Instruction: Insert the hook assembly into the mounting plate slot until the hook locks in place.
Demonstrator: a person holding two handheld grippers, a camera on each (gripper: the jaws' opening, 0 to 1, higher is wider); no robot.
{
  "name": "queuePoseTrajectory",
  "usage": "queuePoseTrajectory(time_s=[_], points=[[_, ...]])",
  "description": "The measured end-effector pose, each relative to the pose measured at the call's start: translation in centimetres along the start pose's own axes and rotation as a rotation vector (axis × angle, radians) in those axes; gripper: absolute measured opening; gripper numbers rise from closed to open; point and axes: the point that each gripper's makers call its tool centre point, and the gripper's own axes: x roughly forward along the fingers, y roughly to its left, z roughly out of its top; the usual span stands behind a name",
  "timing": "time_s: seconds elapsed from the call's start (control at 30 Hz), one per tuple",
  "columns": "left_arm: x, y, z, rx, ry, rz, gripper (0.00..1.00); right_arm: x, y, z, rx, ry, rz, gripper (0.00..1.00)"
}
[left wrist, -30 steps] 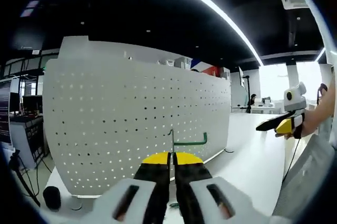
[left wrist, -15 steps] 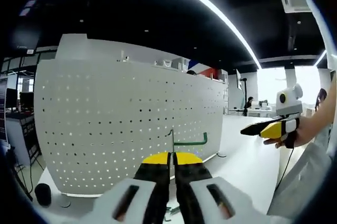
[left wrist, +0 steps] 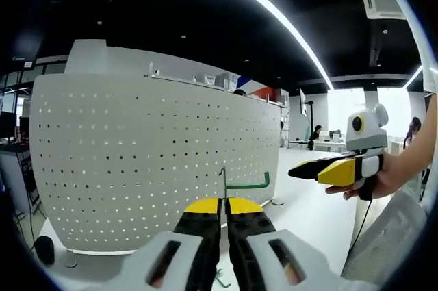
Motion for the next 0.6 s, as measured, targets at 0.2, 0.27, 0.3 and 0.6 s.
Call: queuePoseTrajectory(time_s=[0.2, 0.27, 0.3, 0.6], points=[[0.2, -0.8, 0.3, -0.003, -0.002, -0.007, 0.01, 0.8, 0.2, 0.4, -0.001, -0.011, 0.017, 0.33], [0.3, -1.2, 0.5, -0.005, -0.003, -0.012, 0.01, 1.2, 0.5, 0.6, 0.016, -0.020, 0.028, 0.31], [0.4, -1.3, 0.5, -0.004, -0.004, -0.013, 0.01, 1.4, 0.6, 0.7, 0.013, -0.021, 0.031, 0.30], [1.1, -3.0, 0.9, -0.002, -0.006, -0.046, 0.01, 2.5, 1.1, 1.6, -0.001, -0.042, 0.060, 0.20]])
